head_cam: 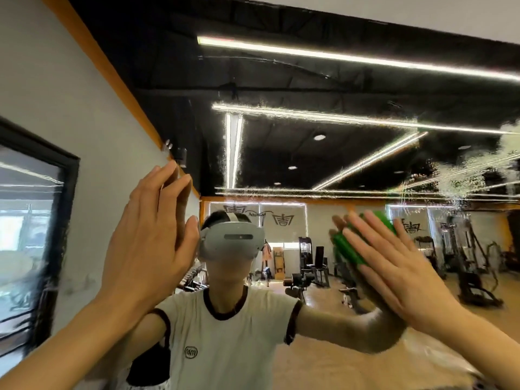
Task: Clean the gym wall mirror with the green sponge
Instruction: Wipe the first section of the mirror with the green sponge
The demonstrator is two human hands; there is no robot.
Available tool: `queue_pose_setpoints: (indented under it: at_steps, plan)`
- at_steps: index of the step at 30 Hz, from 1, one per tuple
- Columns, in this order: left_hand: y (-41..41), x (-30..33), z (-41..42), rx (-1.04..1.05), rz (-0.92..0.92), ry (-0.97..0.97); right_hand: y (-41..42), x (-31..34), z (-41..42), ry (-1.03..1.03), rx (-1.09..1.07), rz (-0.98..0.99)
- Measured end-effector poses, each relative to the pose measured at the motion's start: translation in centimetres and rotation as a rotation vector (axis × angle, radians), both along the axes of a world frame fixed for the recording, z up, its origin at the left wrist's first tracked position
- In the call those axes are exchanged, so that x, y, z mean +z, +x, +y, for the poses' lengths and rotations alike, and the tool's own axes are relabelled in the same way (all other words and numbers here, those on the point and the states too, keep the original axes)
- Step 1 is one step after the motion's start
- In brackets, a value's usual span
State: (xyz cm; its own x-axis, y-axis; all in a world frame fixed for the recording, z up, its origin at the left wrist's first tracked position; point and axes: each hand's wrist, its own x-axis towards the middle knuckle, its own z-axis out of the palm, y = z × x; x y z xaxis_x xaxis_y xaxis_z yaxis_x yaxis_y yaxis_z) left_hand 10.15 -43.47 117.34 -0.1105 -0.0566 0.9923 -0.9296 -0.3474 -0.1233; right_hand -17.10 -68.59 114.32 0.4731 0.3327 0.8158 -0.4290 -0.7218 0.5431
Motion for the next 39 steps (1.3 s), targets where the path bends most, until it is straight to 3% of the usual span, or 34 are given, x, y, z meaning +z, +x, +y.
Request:
queue_pose_setpoints:
  at_steps: [4,6,10,12,14,17,21,24,29,32,36,39]
  plan:
    - [0.0,0.0,0.1,0.013,-0.006,-0.010,0.3,11.5,-0.3,0.211,0.085,-0.229]
    - [0.0,0.1,0.2,0.021,-0.015,-0.015,0.3,13.5,-0.1,0.233,0.070,-0.277]
    - [0.0,0.1,0.1,0.019,-0.021,-0.019,-0.6,4.6,-0.3,0.155,-0.016,-0.089]
    - [-0.2,0.0,0.0,0.015,-0.019,-0.020,-1.8,-1.8,-1.3,0.036,-0.068,0.026]
    - [-0.2,0.0,0.0,0.013,-0.016,-0.014,-2.8,-4.3,-1.6,-0.078,-0.114,0.094]
    - [-0.2,-0.1,0.0,0.015,-0.015,-0.009,-1.7,0.8,-1.0,-0.004,-0.089,0.034]
    - [-0.2,-0.1,0.0,0.010,-0.006,-0.007,1.2,11.6,1.1,0.220,0.039,-0.251]
    - [-0.1,-0.2,0.0,0.008,0.001,-0.004,3.1,9.2,2.3,0.226,0.065,-0.272]
    - [-0.1,-0.1,0.2,0.009,-0.002,-0.007,2.8,-3.7,2.9,-0.103,0.006,0.081]
    - [-0.1,-0.1,0.1,-0.009,-0.002,-0.005,2.2,0.2,2.1,-0.130,-0.018,0.094]
    - [-0.1,-0.1,0.1,-0.016,-0.009,-0.010,3.0,11.4,2.6,0.147,0.067,-0.199]
    - [0.1,-0.1,0.1,-0.013,-0.021,-0.014,4.2,10.3,3.4,0.187,0.070,-0.256]
